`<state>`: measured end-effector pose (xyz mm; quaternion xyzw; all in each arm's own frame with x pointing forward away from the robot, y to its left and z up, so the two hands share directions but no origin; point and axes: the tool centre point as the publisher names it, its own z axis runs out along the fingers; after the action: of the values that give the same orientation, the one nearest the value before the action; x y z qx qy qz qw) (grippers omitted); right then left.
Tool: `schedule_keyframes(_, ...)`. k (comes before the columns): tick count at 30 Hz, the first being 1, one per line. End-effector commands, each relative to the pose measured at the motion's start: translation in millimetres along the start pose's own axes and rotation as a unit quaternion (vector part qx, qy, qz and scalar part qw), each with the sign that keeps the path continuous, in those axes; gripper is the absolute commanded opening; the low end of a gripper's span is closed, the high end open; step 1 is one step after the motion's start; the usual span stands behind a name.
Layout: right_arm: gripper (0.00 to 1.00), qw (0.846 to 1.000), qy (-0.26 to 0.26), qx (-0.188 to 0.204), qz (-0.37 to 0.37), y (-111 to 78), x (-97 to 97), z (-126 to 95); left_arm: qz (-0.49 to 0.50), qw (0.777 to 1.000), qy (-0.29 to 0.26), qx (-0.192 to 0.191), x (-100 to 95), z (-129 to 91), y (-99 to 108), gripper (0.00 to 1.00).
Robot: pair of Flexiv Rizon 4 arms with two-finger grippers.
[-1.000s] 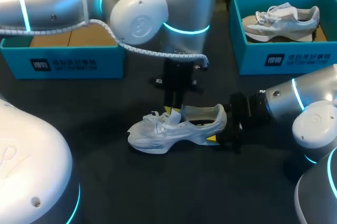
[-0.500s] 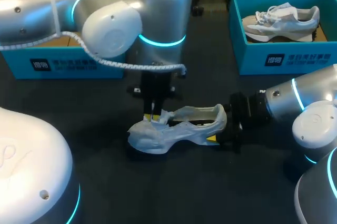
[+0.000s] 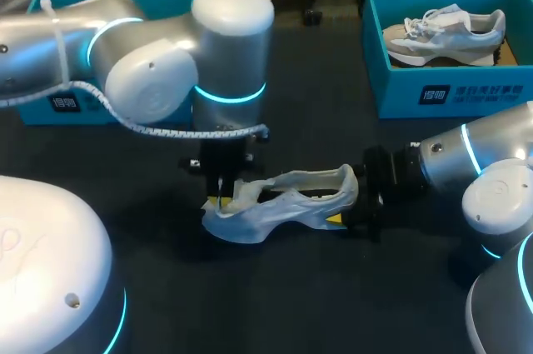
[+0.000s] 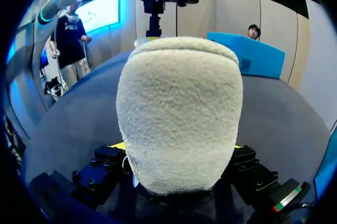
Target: Take the shoe out of the shoebox, open the shoe tongue, remove and reinsert the insole, then place the shoe into the shoebox
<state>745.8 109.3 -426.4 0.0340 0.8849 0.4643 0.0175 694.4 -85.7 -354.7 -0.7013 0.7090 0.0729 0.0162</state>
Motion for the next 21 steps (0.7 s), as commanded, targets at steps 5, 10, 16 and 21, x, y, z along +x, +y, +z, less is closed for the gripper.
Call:
schedule_keyframes(5,0.00,1.000,-0.002,0.002,0.000,-3.0,-1.2,5.9,-0.009,1.000,0.022,0.000,-14.1,26.8,-3.9,0.28)
schedule_keyframes(10,0.00,1.000,-0.002,0.002,0.000,-3.0,-1.2,5.9,-0.014,1.000,0.026,0.000,-18.3,33.2,-7.7,0.37)
schedule_keyframes(16,0.00,1.000,-0.002,0.002,0.000,-3.0,-1.2,5.9,0.001,0.999,0.043,0.011,-23.3,16.2,-9.8,1.00)
schedule_keyframes(21,0.00,1.000,-0.002,0.002,0.000,-3.0,-1.2,5.9,0.043,0.997,0.052,0.033,-24.1,-7.7,-17.4,1.00)
